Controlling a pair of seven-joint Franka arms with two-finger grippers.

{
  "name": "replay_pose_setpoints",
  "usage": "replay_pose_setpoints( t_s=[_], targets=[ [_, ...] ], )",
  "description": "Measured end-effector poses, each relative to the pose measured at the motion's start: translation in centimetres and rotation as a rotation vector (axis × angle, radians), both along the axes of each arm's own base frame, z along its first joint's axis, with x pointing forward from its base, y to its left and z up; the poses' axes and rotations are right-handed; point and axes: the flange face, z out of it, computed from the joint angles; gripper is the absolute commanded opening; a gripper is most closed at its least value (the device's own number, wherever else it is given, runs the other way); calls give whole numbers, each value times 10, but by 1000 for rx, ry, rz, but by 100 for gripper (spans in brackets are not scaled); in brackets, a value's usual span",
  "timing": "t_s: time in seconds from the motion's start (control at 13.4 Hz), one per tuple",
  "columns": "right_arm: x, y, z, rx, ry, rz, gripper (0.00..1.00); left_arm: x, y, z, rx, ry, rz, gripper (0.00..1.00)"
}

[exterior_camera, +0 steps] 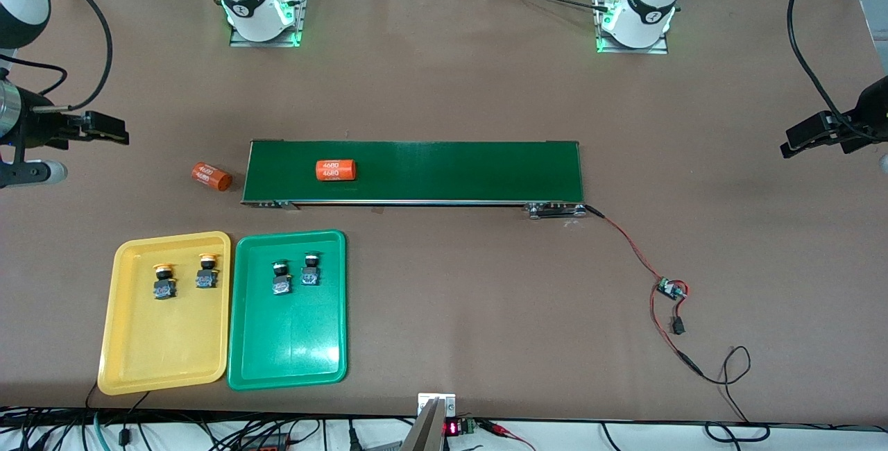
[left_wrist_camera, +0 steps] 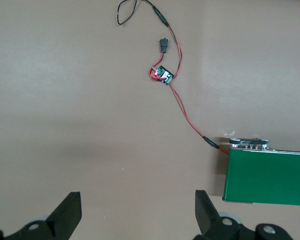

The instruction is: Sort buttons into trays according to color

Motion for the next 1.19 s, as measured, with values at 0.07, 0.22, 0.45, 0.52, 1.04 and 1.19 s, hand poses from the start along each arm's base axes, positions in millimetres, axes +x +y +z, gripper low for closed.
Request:
replay_pose_setpoints(
  t_s=[0.07, 0.22, 0.45, 0.52, 1.04, 1.19],
  targets=[
    [-2, 0, 1, 3, 7, -2, 100, 0, 0, 0, 0, 0, 0, 100],
    [-3, -1, 0, 15, 6, -7, 100, 0, 0, 0, 0, 0, 0, 100],
    [-13, 0, -8, 17, 0, -31, 100, 0, 0, 0, 0, 0, 0, 100],
    [-17, 1, -10, 16, -6, -34, 100, 0, 0, 0, 0, 0, 0, 100],
    [-28, 1, -11, 13, -22, -35, 100, 0, 0, 0, 0, 0, 0, 100],
    [-27, 1, -12, 13, -27, -35, 100, 0, 0, 0, 0, 0, 0, 100]
  ],
)
